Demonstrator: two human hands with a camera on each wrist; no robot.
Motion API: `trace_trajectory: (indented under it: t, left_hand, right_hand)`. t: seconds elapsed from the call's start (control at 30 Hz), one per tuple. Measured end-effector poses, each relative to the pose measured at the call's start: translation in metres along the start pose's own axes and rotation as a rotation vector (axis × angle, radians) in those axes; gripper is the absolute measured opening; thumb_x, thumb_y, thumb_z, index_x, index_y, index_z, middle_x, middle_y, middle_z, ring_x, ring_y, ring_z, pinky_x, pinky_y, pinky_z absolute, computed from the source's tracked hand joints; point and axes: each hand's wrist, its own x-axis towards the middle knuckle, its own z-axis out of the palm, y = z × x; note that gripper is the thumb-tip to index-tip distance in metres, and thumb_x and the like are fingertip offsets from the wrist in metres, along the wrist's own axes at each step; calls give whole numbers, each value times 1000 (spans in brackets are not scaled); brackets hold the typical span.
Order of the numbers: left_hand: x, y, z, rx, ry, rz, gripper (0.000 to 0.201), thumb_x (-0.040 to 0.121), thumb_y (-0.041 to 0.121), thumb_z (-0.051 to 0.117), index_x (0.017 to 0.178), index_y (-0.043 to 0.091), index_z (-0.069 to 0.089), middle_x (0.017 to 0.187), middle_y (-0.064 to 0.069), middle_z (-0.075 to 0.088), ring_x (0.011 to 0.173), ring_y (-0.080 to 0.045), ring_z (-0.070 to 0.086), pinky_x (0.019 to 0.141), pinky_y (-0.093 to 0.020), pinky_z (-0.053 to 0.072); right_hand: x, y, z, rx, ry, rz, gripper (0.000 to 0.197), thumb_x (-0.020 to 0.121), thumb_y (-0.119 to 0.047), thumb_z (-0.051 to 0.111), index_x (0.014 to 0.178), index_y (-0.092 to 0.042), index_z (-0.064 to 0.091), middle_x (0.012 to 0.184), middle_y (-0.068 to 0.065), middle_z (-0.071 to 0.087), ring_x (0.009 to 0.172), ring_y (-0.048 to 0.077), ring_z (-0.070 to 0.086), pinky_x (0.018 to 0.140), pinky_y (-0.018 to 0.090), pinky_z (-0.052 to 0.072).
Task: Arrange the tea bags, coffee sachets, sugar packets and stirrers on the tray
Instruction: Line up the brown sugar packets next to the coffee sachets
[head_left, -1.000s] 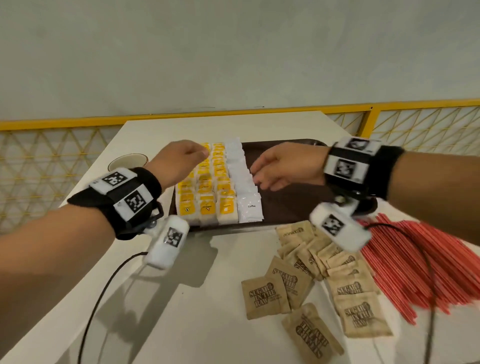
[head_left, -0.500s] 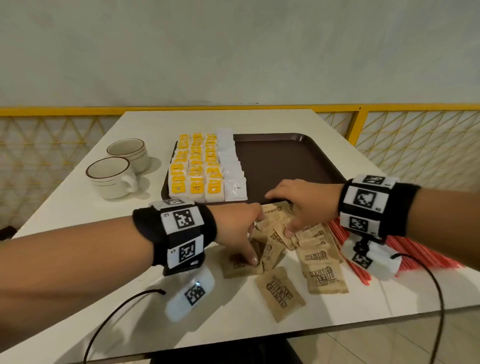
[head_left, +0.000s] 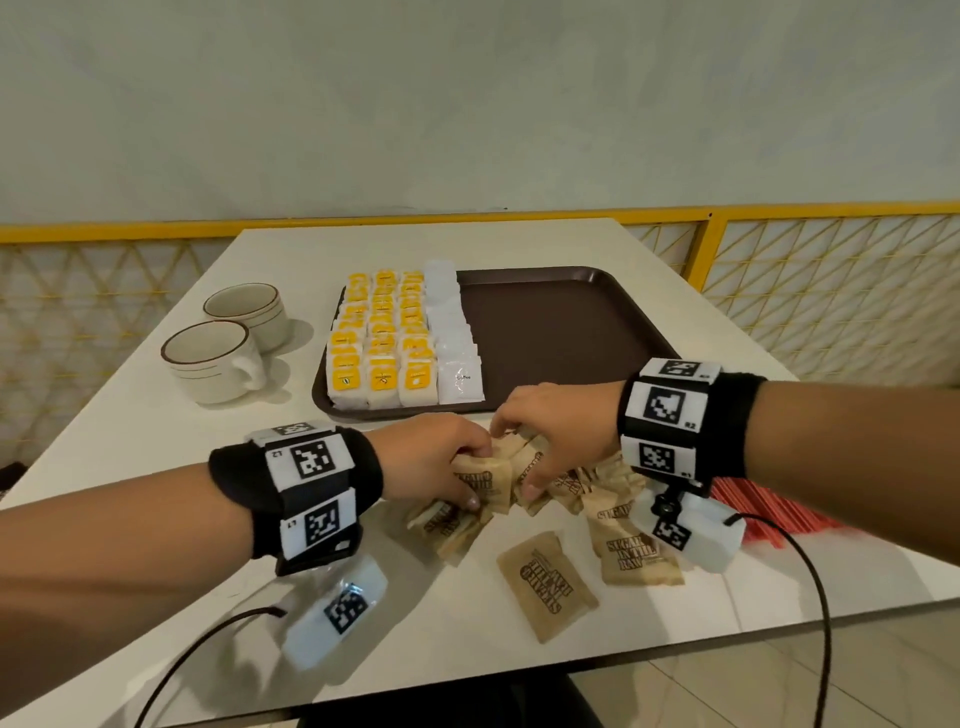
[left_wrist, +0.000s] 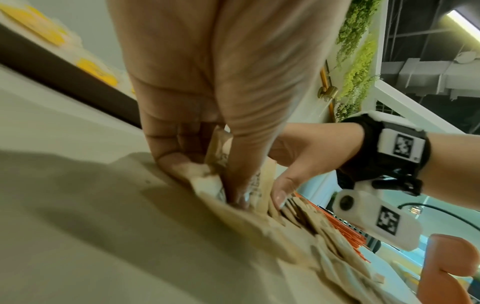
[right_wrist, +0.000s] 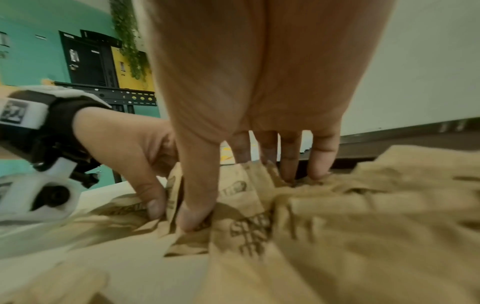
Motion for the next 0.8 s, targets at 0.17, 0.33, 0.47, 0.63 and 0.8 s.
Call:
trace_trajectory:
  t: [0.17,0.33,0.47,0.63,0.8]
  left_hand:
    - [-6,-9,-2,-41,-9,0,21,80,27,74,84,26,54,80,16,55,68,2,49,58,-8,35]
    - [-13,-22,-13,-254,2,-77,19,76,25,78,87,19,64,85,7,68,74,-6,63,61,-15,46]
    - [-19,-35,-29,-445,96,-122,20,76,18,78,89,8,66,82,-1,71,69,-9,66,60,-21,51]
    - [-19,-36,-57,-729,318,-136,11,79,10,73,88,8,66,87,-8,74,80,-17,72,75,-32,59]
    - [8,-17,-86,-1080,583,-36,13,85,5,65,97,4,62,86,-6,73,79,-17,71,75,-36,59]
  right_hand:
    - [8,-11,-7,2,-25,-43,72,74,-33,79,135,-23,41,128,-1,50,116,17,49,93,29,42]
    - [14,-16,-12,-59,-26,-93,42,81,-30,74,116,-13,58,99,-4,54,89,11,50,64,17,36]
    - [3,-1,-30,133,264,15,39,84,-34,69,119,-19,58,103,-10,56,94,10,53,85,24,43]
    - [-18,18,-46,1262,478,21,21,88,-7,64,108,-8,56,92,9,69,83,24,70,72,41,59]
    - [-14,19,-46,1706,630,15,4,91,-4,55,90,-8,55,96,8,73,61,13,59,44,21,46]
